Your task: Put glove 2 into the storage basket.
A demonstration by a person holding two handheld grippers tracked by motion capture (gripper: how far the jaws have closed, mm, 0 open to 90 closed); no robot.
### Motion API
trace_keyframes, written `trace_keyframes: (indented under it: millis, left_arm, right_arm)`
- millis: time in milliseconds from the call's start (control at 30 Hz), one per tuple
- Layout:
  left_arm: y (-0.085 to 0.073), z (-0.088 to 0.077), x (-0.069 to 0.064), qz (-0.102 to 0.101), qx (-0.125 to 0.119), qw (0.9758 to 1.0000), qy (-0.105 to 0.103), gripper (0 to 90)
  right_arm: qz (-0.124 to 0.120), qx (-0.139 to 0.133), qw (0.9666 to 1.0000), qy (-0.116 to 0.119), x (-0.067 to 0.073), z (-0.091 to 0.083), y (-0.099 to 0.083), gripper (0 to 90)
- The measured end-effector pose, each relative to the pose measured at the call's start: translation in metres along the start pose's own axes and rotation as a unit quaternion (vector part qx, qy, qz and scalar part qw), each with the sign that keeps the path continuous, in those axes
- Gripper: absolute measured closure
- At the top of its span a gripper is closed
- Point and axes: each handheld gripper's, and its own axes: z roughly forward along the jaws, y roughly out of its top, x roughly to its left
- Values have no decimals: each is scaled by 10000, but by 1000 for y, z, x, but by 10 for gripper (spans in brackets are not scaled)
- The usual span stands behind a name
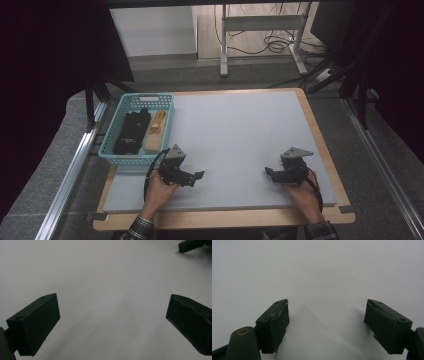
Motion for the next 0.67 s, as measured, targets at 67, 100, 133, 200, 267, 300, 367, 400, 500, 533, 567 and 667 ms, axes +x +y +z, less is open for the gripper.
trace_keyframes:
  millis: [67, 100, 133, 200, 267, 300, 367, 400, 500, 533, 567, 667]
  left_arm:
    - [-4, 4, -2, 39, 100, 9999, 78, 0]
    - [-7, 6, -3, 60, 158, 9998, 116, 0]
    - [-8, 8, -4, 86, 227, 9996, 150, 0]
    - [-11, 12, -5, 135, 389, 9989, 213, 0]
    - [-13, 15, -7, 215, 512, 9980, 311, 0]
    - [-14, 17, -8, 263, 603, 9971, 378, 0]
    - [-15, 19, -8, 292, 682, 9964, 406, 0]
    - [-16, 19, -9, 296, 689, 9963, 427, 0]
    - [-16, 20, -9, 280, 690, 9963, 426, 0]
    - [-16, 19, -9, 280, 691, 9963, 426, 0]
    - [-16, 19, -9, 273, 692, 9963, 419, 0]
    - [-16, 20, -9, 289, 704, 9961, 445, 0]
  right_arm:
    - [1, 0, 10000, 0, 0, 0, 0, 195]
    - [0, 1, 10000, 0, 0, 0, 0, 195]
    - [-1, 1, 10000, 1, 0, 0, 0, 195]
    - [-2, 0, 10000, 0, 0, 0, 0, 195]
    - [0, 1, 10000, 0, 0, 0, 0, 195]
    - [-1, 0, 10000, 0, 0, 0, 0, 195]
    - [-2, -1, 10000, 0, 0, 0, 0, 195]
    - [0, -2, 10000, 1, 0, 0, 0, 195]
    - [-3, -2, 10000, 0, 0, 0, 0, 195]
    - [-1, -2, 10000, 0, 0, 0, 0, 195]
    - [-1, -2, 10000, 0, 0, 0, 0, 195]
    - [-2, 0, 10000, 1, 0, 0, 0, 194]
